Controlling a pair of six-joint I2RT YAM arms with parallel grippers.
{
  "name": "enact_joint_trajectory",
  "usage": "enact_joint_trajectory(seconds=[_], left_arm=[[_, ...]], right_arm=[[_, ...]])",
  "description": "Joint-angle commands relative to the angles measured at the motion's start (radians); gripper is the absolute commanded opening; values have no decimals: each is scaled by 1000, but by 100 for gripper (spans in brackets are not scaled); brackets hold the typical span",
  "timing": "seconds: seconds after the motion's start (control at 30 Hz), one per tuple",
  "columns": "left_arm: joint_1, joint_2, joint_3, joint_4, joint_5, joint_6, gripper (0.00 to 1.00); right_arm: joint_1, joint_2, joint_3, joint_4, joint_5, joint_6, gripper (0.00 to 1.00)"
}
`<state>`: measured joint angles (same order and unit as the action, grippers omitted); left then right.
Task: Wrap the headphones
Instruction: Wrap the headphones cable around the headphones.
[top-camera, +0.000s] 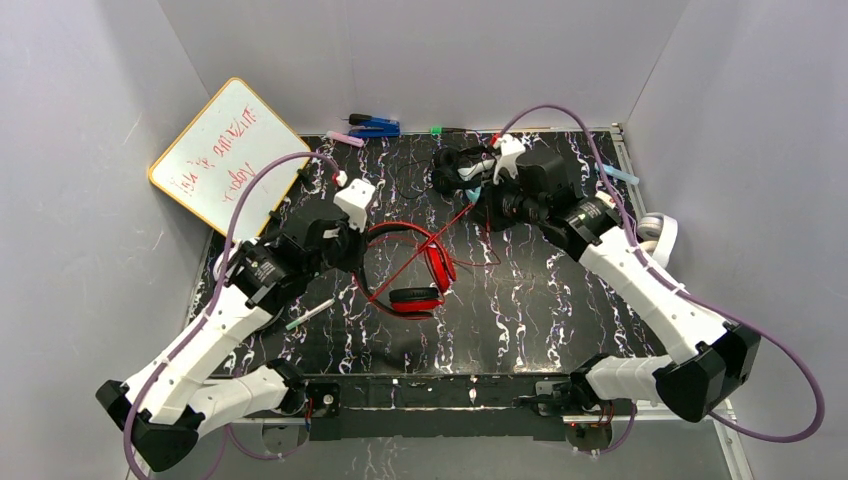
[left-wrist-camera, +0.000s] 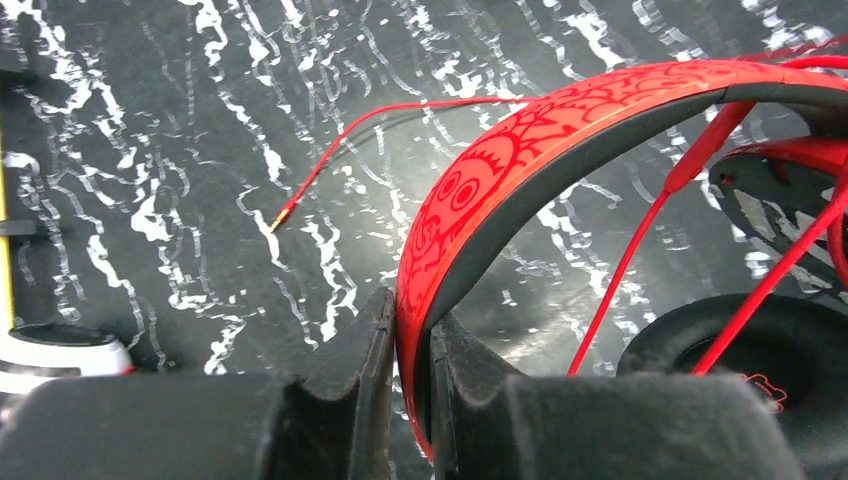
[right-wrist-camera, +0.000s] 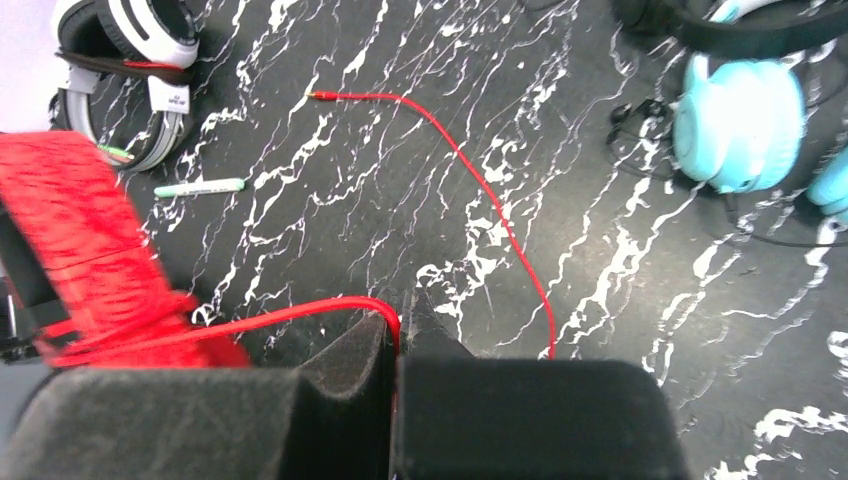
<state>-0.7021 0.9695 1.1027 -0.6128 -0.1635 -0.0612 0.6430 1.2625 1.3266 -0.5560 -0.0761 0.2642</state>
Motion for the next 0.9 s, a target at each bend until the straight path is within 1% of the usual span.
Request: enact_joint_trajectory(seconds=[0.0, 0.07, 0.27, 0.33, 0.4, 0.47, 0.53, 0.67, 0.87], left_arm=[[3, -33, 132, -47, 159, -171, 0], [3, -30, 181, -58, 237, -258, 0], [3, -4, 302, -72, 361, -469, 0], [3, 6, 317, -44, 387, -542, 0], [3, -1, 297, 21, 407, -617, 0], [3, -18, 263, 90, 399, -692, 0], [3, -26, 252, 108, 382, -742, 0], [3, -24, 271, 105, 357, -765, 0], [3, 10, 349, 90, 330, -826, 0]], right_arm=[[-73, -75, -169, 294, -248, 46, 1], [-82, -96, -254, 395, -315, 66, 1], [-84, -110, -388, 660, -448, 150, 1], [-84, -113, -431, 763, -478, 199, 2], [-84, -115, -475, 874, -502, 255, 4], [-83, -108, -508, 984, -522, 301, 5], [-84, -90, -523, 1050, -537, 330, 7], [-83, -30, -519, 1115, -590, 336, 13], [-79, 49, -591, 1272, -634, 354, 21]])
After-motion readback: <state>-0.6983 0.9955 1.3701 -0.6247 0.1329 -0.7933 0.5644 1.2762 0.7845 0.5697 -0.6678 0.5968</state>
